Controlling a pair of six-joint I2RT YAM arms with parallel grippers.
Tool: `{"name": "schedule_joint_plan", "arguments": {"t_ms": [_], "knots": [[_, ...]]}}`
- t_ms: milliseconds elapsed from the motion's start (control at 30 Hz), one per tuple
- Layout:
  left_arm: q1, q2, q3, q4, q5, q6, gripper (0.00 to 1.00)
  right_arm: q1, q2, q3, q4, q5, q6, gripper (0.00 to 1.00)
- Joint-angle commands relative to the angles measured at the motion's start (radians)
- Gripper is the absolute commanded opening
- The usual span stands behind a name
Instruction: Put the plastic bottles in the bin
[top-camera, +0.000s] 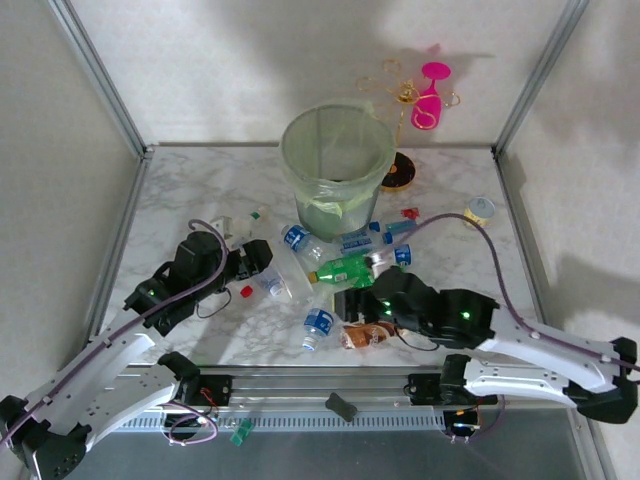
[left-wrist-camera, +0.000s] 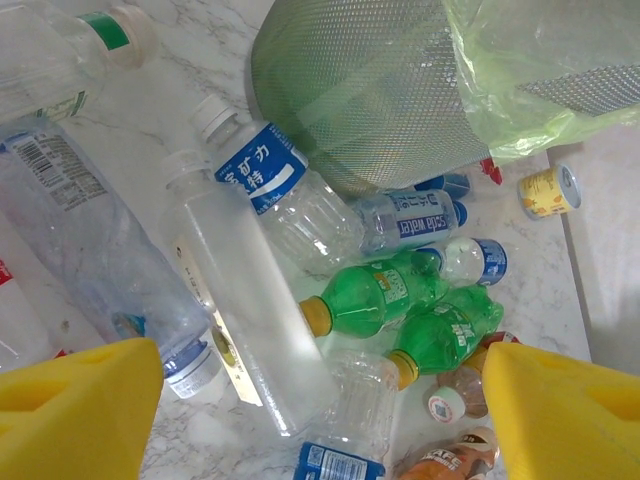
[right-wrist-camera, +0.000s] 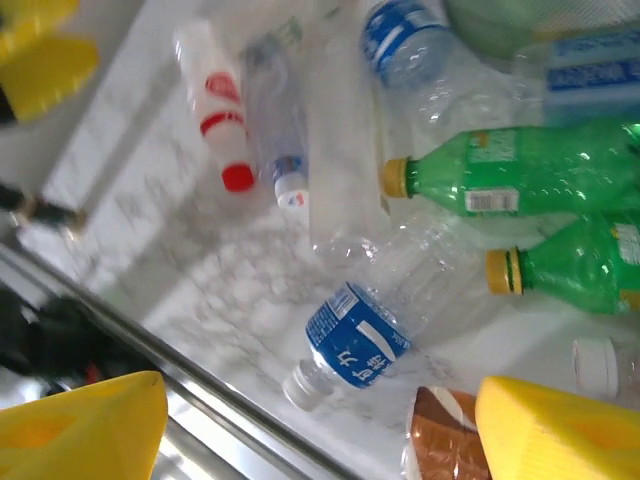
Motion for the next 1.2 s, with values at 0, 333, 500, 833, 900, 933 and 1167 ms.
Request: {"name": "schedule_joint_plan", "arguments": {"t_ms": [0, 333, 500, 833, 900, 933, 1167], "knots": [[0.000, 0.026, 0.004, 0.058, 0.035, 0.004, 0.83, 0.003, -0.063, -0.098, -0.117, 0.129, 0.564, 0.76], [-0.001, 0.055, 0.005, 0.095, 0.060, 0.009, 0.82, 0.003, -0.306, -0.323, -0.243, 0.069, 1.124, 0.70], [0.000, 0.033, -0.010, 0.086, 0.039, 0.008, 0.83, 0.004, -0.153, -0.302, -0.364, 0.041, 1.225, 0.70], [-0.001, -0.011, -0.032, 0.076, 0.025, -0.009, 0.82, -0.002, -0.115, -0.393, -0.139, 0.105, 1.238, 0.70], [-0.001, -0.009, -0.031, 0.079, 0.027, -0.011, 0.82, -0.013, -0.094, -0.396, -0.115, 0.106, 1.227, 0.70], [0.000, -0.008, -0.031, 0.079, 0.028, -0.010, 0.82, -0.021, -0.079, -0.390, -0.110, 0.106, 1.220, 0.70], [-0.002, -0.017, -0.048, 0.081, 0.024, -0.024, 0.82, -0.091, 0.007, -0.415, 0.009, 0.051, 1.139, 0.68]]}}
